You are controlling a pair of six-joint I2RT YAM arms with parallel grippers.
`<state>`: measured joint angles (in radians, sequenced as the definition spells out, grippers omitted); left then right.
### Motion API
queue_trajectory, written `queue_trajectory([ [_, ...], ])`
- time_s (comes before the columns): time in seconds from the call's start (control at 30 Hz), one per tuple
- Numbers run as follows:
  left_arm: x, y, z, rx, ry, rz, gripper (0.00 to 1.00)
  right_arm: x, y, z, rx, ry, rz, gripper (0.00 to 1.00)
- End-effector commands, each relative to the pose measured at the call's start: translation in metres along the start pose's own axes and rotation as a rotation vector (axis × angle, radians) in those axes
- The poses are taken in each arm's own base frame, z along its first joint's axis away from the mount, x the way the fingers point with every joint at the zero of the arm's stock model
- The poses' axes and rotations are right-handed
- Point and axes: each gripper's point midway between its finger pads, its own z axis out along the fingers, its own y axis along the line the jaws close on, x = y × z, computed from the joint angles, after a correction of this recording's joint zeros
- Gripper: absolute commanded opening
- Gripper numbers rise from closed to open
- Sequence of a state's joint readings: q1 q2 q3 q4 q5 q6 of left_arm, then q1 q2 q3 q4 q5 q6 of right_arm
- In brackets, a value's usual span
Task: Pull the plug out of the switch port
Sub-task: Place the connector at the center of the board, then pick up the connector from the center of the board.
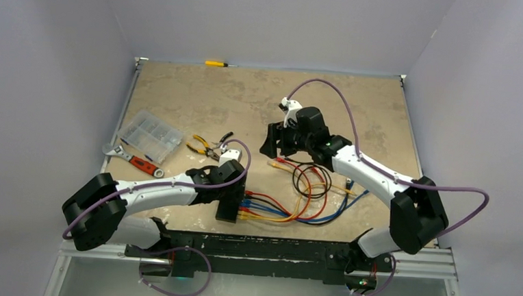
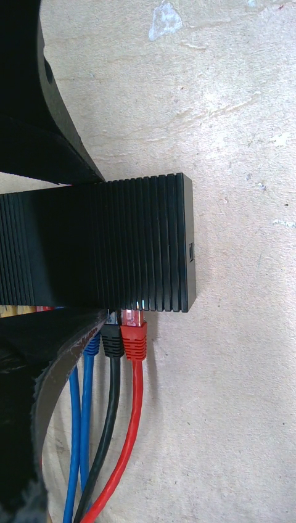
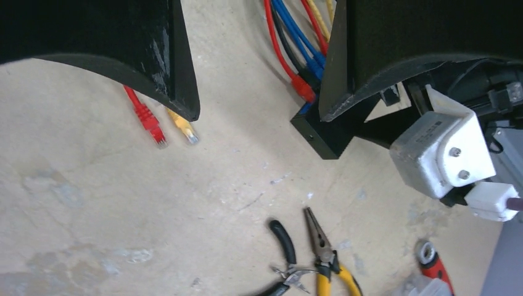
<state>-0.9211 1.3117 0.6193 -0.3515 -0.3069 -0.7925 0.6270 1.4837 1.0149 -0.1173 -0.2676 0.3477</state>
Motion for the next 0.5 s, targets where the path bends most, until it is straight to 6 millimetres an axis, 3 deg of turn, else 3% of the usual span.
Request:
queue_trajectory([
  [0.0, 0.019, 0.015, 0.008, -0.051, 0.063, 0.036, 0.4, 0.007, -0.024, -0.02, 0.144, 0.001, -0.007, 0.74],
  [0.23, 0.019, 0.013, 0.012, -0.05, 0.068, 0.039, 0.4, 0.035, -0.064, -0.05, 0.358, -0.032, 0.122, 0.82],
  [0.47, 0.018, 0.01, 0.013, -0.04, 0.067, 0.042, 0.4, 0.047, -0.113, -0.081, 0.404, -0.098, 0.284, 0.84],
])
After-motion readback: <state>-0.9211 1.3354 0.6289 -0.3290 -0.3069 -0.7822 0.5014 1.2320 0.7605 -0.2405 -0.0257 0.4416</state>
